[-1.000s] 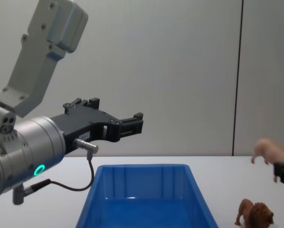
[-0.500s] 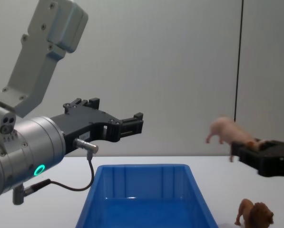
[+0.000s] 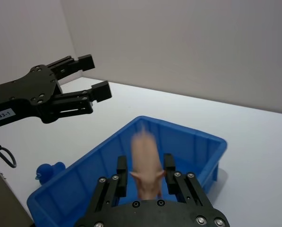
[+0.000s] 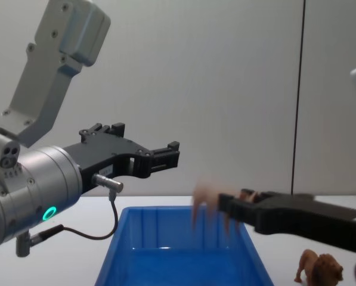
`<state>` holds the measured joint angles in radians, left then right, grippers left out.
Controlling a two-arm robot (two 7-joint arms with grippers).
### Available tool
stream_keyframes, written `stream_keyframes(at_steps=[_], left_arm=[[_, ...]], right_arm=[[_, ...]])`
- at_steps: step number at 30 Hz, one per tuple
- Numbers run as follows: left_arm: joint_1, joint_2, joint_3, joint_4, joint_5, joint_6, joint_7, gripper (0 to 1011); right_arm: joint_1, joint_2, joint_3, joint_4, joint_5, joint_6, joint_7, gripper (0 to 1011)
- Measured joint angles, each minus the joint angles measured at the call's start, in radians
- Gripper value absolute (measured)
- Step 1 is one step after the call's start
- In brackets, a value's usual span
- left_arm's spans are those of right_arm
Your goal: Pick up the two dolls from the table and place them into the box.
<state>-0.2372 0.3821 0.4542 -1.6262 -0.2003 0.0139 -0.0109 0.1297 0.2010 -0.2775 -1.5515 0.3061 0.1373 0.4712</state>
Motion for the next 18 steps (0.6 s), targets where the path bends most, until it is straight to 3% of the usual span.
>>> stream_keyframes(at_steps=[10, 18], left_arm=[[0.000, 0.000, 0.000, 0.000, 0.000, 0.000, 0.000, 1001], [0.000, 0.000, 0.000, 0.000, 0.000, 0.000, 0.000, 1001]], right_arm=[[0.041, -0.036, -0.025, 0.057, -0.012, 0.024, 0.022, 736], [0.032, -0.034, -0.032, 0.036, -0.041, 0.024, -0.040, 961]])
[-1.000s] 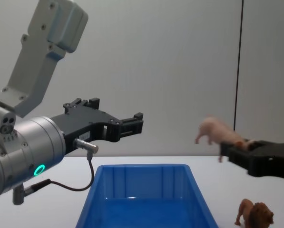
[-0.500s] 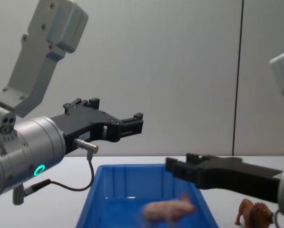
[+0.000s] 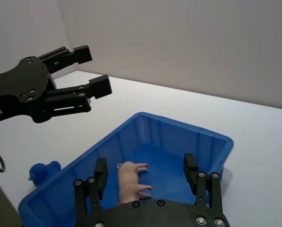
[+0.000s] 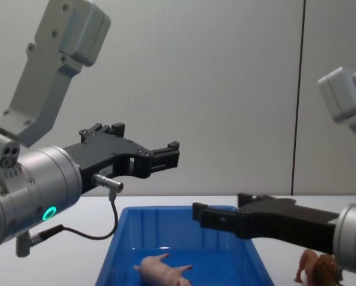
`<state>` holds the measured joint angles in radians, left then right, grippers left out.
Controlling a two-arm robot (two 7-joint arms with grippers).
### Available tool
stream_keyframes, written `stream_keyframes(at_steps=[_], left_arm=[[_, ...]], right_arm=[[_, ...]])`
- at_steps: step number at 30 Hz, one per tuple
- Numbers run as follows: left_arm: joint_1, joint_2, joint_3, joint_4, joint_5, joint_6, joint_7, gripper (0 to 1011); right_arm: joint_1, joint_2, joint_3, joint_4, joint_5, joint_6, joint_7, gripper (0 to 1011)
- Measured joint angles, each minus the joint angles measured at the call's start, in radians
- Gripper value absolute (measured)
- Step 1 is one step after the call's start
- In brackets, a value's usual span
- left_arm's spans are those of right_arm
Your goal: Pick up the two dolls from the table and place them into the box.
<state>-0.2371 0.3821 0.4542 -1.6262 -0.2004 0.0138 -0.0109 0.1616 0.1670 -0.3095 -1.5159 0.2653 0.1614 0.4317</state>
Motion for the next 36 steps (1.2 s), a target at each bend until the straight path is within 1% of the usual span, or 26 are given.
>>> stream_keyframes(at_steps=[2, 6, 7, 12, 13, 17, 19, 23, 29, 36], left_arm=[[0.000, 0.000, 0.000, 0.000, 0.000, 0.000, 0.000, 1001], [0.000, 0.000, 0.000, 0.000, 0.000, 0.000, 0.000, 1001], [0.000, 0.000, 0.000, 0.000, 0.000, 0.000, 0.000, 1001], [0.000, 0.000, 0.000, 0.000, 0.000, 0.000, 0.000, 1001], [0.000, 0.000, 0.000, 0.000, 0.000, 0.000, 0.000, 1001], [0.000, 0.000, 0.000, 0.000, 0.000, 0.000, 0.000, 1001], [0.000, 0.000, 0.000, 0.000, 0.000, 0.000, 0.000, 1001], [0.000, 0.000, 0.000, 0.000, 0.000, 0.000, 0.000, 1001], [0.000, 0.000, 0.000, 0.000, 0.000, 0.000, 0.000, 1001], [0.000, 0.000, 0.000, 0.000, 0.000, 0.000, 0.000, 1001]], right_arm=[[-0.007, 0.004, 0.000, -0.012, -0.006, -0.001, -0.015, 1001], [-0.034, 0.020, 0.001, -0.054, -0.027, -0.005, -0.073, 1001], [-0.034, 0.020, 0.001, -0.054, -0.027, -0.005, -0.073, 1001], [-0.075, 0.046, 0.008, -0.112, -0.050, -0.005, -0.146, 1001], [-0.090, 0.056, 0.011, -0.132, -0.056, -0.003, -0.170, 1001], [-0.114, 0.073, 0.016, -0.164, -0.065, 0.003, -0.210, 1001], [-0.140, 0.091, 0.024, -0.195, -0.070, 0.012, -0.250, 1001], [-0.168, 0.112, 0.034, -0.226, -0.072, 0.025, -0.293, 1001], [-0.202, 0.137, 0.048, -0.248, -0.065, 0.040, -0.332, 1001], [-0.218, 0.148, 0.056, -0.244, -0.057, 0.043, -0.343, 1001]])
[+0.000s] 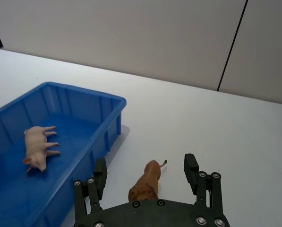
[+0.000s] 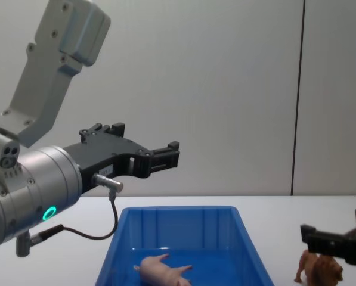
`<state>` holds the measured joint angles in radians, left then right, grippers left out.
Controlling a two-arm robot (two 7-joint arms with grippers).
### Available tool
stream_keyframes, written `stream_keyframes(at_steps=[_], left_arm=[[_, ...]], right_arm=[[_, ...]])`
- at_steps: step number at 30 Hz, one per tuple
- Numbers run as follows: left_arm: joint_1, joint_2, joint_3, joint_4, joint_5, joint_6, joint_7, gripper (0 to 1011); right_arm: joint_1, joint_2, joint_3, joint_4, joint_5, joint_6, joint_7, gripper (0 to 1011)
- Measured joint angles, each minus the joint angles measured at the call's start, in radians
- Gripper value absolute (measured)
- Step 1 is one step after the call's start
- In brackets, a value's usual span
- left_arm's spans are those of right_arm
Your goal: Pick up the two dolls from the table and place them into the box.
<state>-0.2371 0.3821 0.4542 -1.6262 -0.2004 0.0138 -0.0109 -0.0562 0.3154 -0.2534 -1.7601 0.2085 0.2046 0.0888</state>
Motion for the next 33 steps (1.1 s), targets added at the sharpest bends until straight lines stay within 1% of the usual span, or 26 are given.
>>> stream_keyframes(at_steps=[11, 14, 18, 19, 20, 21, 22, 23, 24, 25, 29, 31, 32, 33], left_arm=[[0.000, 0.000, 0.000, 0.000, 0.000, 0.000, 0.000, 1001], [0.000, 0.000, 0.000, 0.000, 0.000, 0.000, 0.000, 1001], [0.000, 0.000, 0.000, 0.000, 0.000, 0.000, 0.000, 1001], [0.000, 0.000, 0.000, 0.000, 0.000, 0.000, 0.000, 1001], [0.000, 0.000, 0.000, 0.000, 0.000, 0.000, 0.000, 1002], [0.000, 0.000, 0.000, 0.000, 0.000, 0.000, 0.000, 1001], [0.000, 0.000, 0.000, 0.000, 0.000, 0.000, 0.000, 1001], [0.000, 0.000, 0.000, 0.000, 0.000, 0.000, 0.000, 1001], [0.000, 0.000, 0.000, 0.000, 0.000, 0.000, 0.000, 1001], [0.000, 0.000, 0.000, 0.000, 0.000, 0.000, 0.000, 1001], [0.000, 0.000, 0.000, 0.000, 0.000, 0.000, 0.000, 1001], [0.000, 0.000, 0.000, 0.000, 0.000, 0.000, 0.000, 1001], [0.000, 0.000, 0.000, 0.000, 0.000, 0.000, 0.000, 1001], [0.000, 0.000, 0.000, 0.000, 0.000, 0.000, 0.000, 1001]], right_arm=[[0.005, -0.002, 0.003, 0.067, 0.003, -0.009, 0.019, 1001], [0.010, -0.005, 0.003, 0.085, 0.001, -0.012, 0.027, 950], [0.018, -0.010, 0.002, 0.110, -0.001, -0.014, 0.039, 855], [0.018, -0.010, 0.002, 0.110, -0.001, -0.014, 0.039, 855], [0.021, -0.011, 0.001, 0.117, -0.001, -0.015, 0.042, 795], [0.022, -0.012, 0.001, 0.120, -0.002, -0.015, 0.044, 761], [0.022, -0.013, 0.001, 0.122, -0.002, -0.015, 0.044, 761], [0.024, -0.014, 0.001, 0.128, -0.003, -0.017, 0.047, 705], [0.024, -0.014, 0.001, 0.129, -0.003, -0.017, 0.048, 675], [0.025, -0.015, 0.001, 0.132, -0.004, -0.019, 0.049, 675], [0.026, -0.015, 0.001, 0.135, -0.007, -0.023, 0.052, 534], [0.026, -0.015, 0.001, 0.135, -0.010, -0.026, 0.052, 444], [0.026, -0.015, 0.001, 0.134, -0.011, -0.027, 0.052, 444], [0.026, -0.015, 0.001, 0.133, -0.012, -0.028, 0.052, 408]])
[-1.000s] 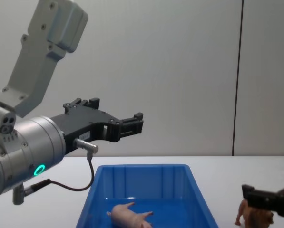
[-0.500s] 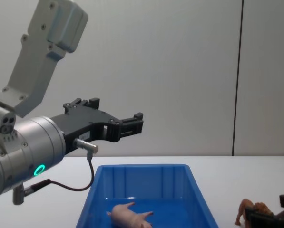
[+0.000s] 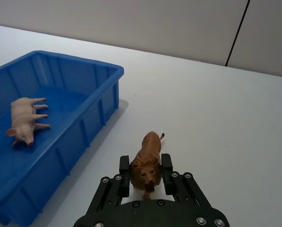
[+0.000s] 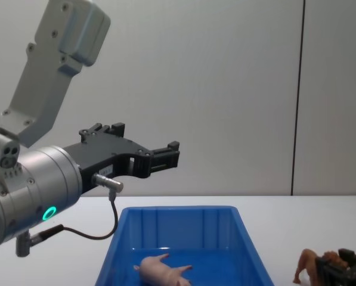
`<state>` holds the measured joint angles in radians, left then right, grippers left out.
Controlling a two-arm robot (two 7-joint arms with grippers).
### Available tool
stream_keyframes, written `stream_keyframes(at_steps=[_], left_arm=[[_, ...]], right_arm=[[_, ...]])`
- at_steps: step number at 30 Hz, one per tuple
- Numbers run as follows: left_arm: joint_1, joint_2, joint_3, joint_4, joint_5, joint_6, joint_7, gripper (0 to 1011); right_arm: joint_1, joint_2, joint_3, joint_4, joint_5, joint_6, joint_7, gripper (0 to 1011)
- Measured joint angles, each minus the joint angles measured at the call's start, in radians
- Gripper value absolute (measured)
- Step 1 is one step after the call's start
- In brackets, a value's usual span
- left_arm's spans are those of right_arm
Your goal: Pick up the two dolls from the table and place them into the box.
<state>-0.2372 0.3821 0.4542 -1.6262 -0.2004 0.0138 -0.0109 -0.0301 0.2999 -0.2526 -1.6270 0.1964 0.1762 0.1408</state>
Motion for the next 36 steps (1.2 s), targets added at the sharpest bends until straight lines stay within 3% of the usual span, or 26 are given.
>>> stream_keyframes(at_steps=[1, 15, 26, 36], left_arm=[[0.000, 0.000, 0.000, 0.000, 0.000, 0.000, 0.000, 1001], [0.000, 0.000, 0.000, 0.000, 0.000, 0.000, 0.000, 1001], [0.000, 0.000, 0.000, 0.000, 0.000, 0.000, 0.000, 1001], [0.000, 0.000, 0.000, 0.000, 0.000, 0.000, 0.000, 1001]], right_arm=[[0.000, 0.000, 0.000, -0.004, -0.002, -0.003, 0.000, 371], [0.000, -0.002, 0.000, -0.066, -0.018, -0.062, 0.017, 371], [0.036, -0.031, -0.016, -0.086, -0.003, -0.124, 0.106, 371], [0.086, -0.075, -0.038, -0.035, 0.012, -0.145, 0.185, 398]])
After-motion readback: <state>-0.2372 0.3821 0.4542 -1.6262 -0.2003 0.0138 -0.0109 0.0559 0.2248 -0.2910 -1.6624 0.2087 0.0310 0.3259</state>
